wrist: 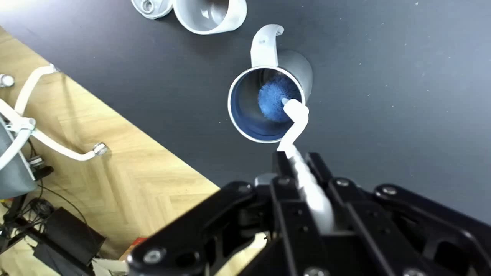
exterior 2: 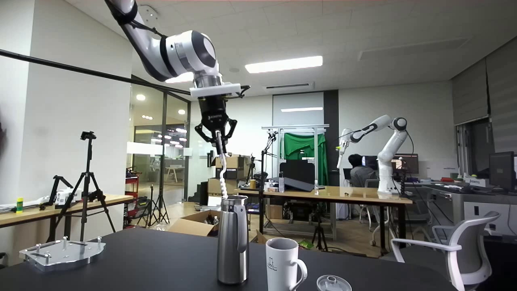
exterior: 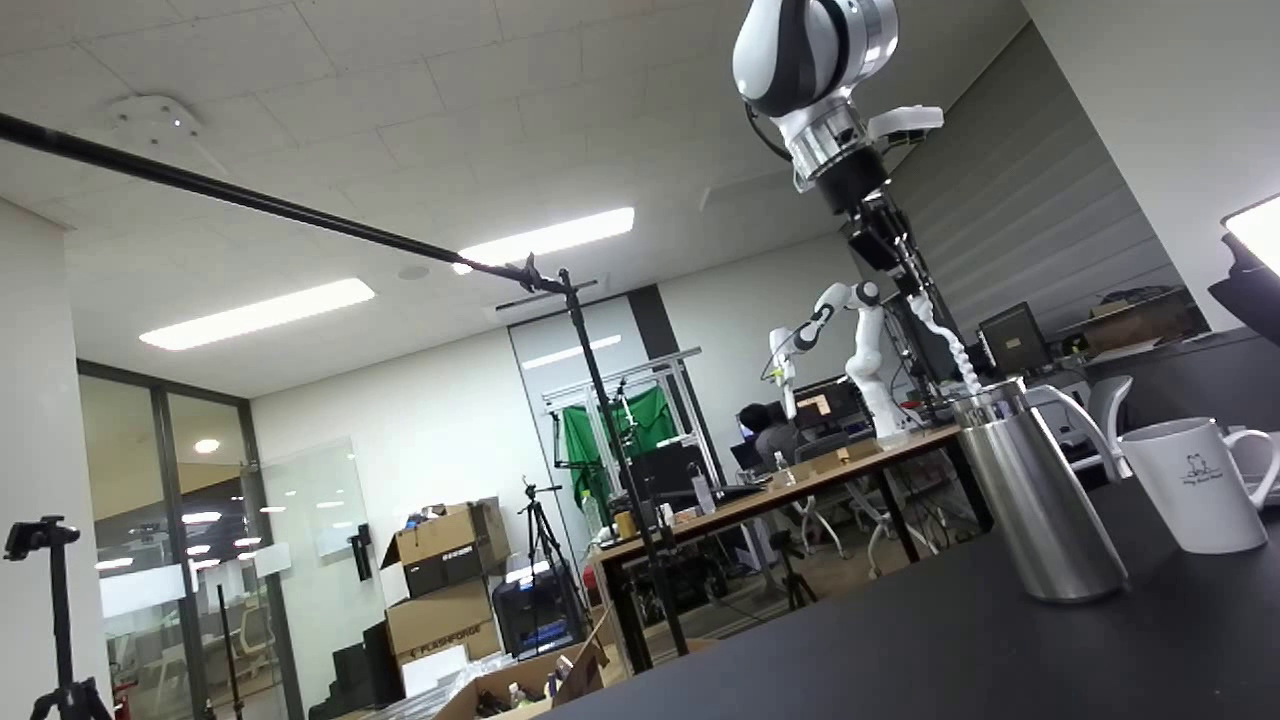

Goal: Use the object to clean the flask

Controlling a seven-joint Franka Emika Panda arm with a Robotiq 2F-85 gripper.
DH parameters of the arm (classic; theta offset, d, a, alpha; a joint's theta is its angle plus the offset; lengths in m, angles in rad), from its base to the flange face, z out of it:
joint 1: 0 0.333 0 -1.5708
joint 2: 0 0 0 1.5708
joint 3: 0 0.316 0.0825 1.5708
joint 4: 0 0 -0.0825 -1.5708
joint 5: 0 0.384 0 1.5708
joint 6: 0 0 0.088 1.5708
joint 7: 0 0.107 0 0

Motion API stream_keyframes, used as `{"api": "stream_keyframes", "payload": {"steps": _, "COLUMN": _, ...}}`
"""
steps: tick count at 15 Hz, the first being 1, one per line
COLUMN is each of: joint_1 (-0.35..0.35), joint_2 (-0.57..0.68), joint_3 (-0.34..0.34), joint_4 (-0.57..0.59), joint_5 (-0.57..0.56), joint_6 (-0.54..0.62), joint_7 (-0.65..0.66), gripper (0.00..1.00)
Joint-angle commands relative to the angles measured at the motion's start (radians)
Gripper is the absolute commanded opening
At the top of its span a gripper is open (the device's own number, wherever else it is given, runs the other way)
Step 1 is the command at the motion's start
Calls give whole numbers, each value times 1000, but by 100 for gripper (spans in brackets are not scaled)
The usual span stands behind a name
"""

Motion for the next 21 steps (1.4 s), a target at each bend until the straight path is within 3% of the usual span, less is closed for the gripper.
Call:
{"api": "stream_keyframes", "payload": {"steps": 1, "joint_1": -19, "joint_2": 48, "joint_3": -3, "joint_4": -42, "joint_5": 62, "joint_6": 58, "joint_7": 13, "gripper": 4}}
{"api": "stream_keyframes", "payload": {"steps": 6, "joint_1": -22, "joint_2": 121, "joint_3": -2, "joint_4": -53, "joint_5": 58, "joint_6": 82, "joint_7": 26, "gripper": 4}}
{"api": "stream_keyframes", "payload": {"steps": 16, "joint_1": -11, "joint_2": -27, "joint_3": -5, "joint_4": 33, "joint_5": -11, "joint_6": -13, "joint_7": 9, "gripper": 4}}
{"api": "stream_keyframes", "payload": {"steps": 21, "joint_1": -12, "joint_2": -7, "joint_3": -3, "joint_4": -6, "joint_5": 13, "joint_6": 32, "joint_7": 11, "gripper": 4}}
